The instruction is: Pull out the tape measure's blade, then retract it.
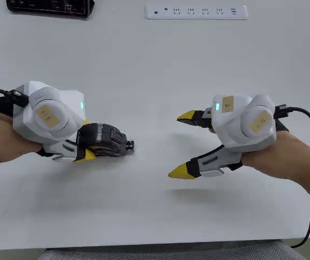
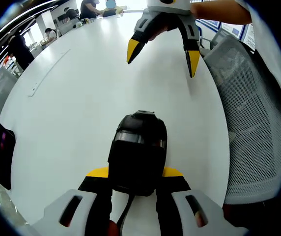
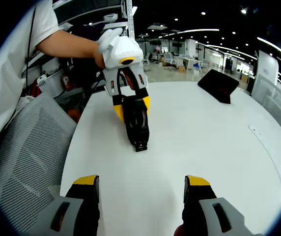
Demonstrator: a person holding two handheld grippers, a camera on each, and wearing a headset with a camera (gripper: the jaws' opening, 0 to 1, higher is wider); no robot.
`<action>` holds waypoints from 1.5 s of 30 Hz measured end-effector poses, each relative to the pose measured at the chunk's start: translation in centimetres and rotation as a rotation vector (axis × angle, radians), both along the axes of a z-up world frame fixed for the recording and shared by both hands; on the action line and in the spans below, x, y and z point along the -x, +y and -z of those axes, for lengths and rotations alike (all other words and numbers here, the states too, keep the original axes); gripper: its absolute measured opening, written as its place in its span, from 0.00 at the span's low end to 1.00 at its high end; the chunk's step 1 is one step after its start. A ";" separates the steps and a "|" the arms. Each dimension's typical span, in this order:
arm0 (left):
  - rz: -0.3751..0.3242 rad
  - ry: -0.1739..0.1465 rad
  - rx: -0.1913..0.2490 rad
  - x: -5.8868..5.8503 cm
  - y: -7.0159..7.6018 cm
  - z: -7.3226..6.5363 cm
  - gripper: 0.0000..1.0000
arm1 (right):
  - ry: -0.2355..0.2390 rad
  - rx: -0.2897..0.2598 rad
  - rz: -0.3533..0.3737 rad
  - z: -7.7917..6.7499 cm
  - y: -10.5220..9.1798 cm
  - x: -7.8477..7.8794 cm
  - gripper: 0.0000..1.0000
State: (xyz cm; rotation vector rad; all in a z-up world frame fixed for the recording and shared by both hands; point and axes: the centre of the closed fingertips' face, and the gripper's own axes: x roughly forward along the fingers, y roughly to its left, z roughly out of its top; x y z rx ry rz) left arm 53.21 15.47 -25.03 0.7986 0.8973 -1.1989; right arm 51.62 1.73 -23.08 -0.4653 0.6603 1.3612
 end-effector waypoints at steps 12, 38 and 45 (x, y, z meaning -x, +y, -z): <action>-0.006 0.013 -0.005 0.0 0.0 0.1 0.30 | 0.027 -0.047 -0.014 0.7 1.9 -0.5 0.64; -0.004 0.023 -0.018 -0.1 0.0 0.2 0.29 | 0.035 -0.116 -0.053 2.4 5.4 -1.3 0.38; -0.003 0.023 -0.021 -0.2 0.0 0.3 0.29 | 0.019 -0.125 -0.073 2.7 6.2 -1.2 0.32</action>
